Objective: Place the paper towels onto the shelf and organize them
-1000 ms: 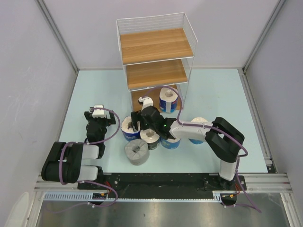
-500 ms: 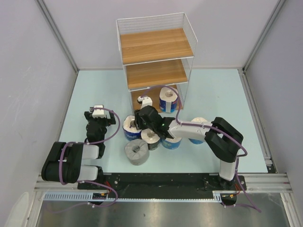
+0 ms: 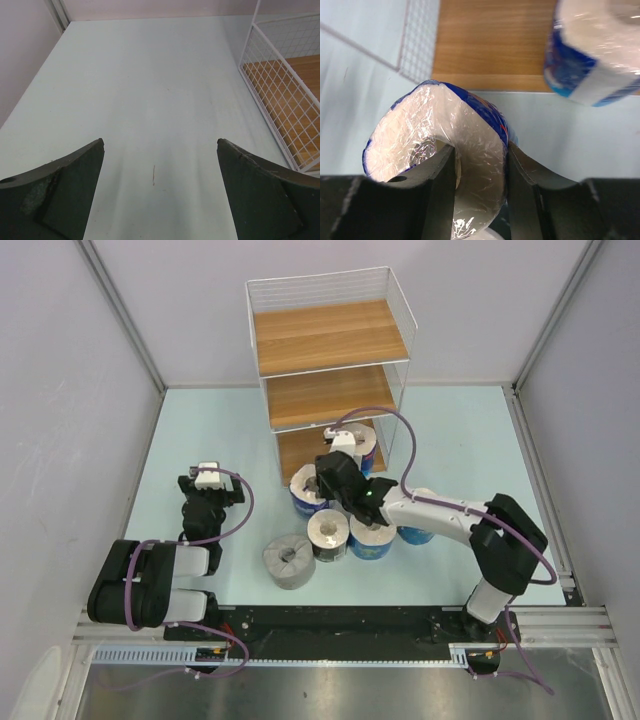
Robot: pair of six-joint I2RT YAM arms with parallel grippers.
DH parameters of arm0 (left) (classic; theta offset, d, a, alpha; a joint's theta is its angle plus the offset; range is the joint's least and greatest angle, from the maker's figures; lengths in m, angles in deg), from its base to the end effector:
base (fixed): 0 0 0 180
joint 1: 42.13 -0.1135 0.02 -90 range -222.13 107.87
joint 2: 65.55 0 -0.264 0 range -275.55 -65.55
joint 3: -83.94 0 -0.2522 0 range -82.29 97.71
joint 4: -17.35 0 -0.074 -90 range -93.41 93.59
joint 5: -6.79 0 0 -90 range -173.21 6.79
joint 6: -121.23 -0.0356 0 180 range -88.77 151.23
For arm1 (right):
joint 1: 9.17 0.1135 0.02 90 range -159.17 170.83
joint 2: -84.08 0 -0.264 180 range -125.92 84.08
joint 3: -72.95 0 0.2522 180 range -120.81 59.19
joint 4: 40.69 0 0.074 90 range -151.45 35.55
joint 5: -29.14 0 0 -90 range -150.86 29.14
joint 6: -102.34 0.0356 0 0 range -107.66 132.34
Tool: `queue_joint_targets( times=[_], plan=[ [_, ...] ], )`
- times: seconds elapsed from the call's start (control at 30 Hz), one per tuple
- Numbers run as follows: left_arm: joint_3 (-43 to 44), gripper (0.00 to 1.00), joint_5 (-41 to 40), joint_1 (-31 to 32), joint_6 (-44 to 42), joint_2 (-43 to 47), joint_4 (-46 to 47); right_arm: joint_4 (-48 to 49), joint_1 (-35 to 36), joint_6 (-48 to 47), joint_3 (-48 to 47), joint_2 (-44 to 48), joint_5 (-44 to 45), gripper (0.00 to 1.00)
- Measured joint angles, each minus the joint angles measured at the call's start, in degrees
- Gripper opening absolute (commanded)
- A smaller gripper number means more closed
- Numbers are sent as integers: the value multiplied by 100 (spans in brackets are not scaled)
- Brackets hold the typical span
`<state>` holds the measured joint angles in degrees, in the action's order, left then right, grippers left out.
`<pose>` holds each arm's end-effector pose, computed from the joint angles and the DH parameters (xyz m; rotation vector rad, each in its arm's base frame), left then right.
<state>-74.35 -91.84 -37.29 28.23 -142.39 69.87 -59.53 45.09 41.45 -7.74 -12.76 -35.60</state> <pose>0.2129 -0.0127 0.1587 -0.0057 1.6167 0.0969 0.2347 0.3001 0.2446 -0.2207 2.1282 0.3803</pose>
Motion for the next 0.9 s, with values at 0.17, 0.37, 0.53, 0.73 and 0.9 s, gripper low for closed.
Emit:
queue_joint_targets(
  times=[0.17,0.37,0.53,0.73,0.9],
  plan=[
    [0,100,0,0,0,0,0,85,-444,254,356,302,81,25],
    [0,100,0,0,0,0,0,721,-815,509,890,330,103,25],
    [0,100,0,0,0,0,0,1453,-608,516,970,319,328,27],
    [0,100,0,0,0,0,0,2470,-352,376,970,133,776,28],
    [0,100,0,0,0,0,0,2876,-367,304,973,-153,1099,28]
  ],
)
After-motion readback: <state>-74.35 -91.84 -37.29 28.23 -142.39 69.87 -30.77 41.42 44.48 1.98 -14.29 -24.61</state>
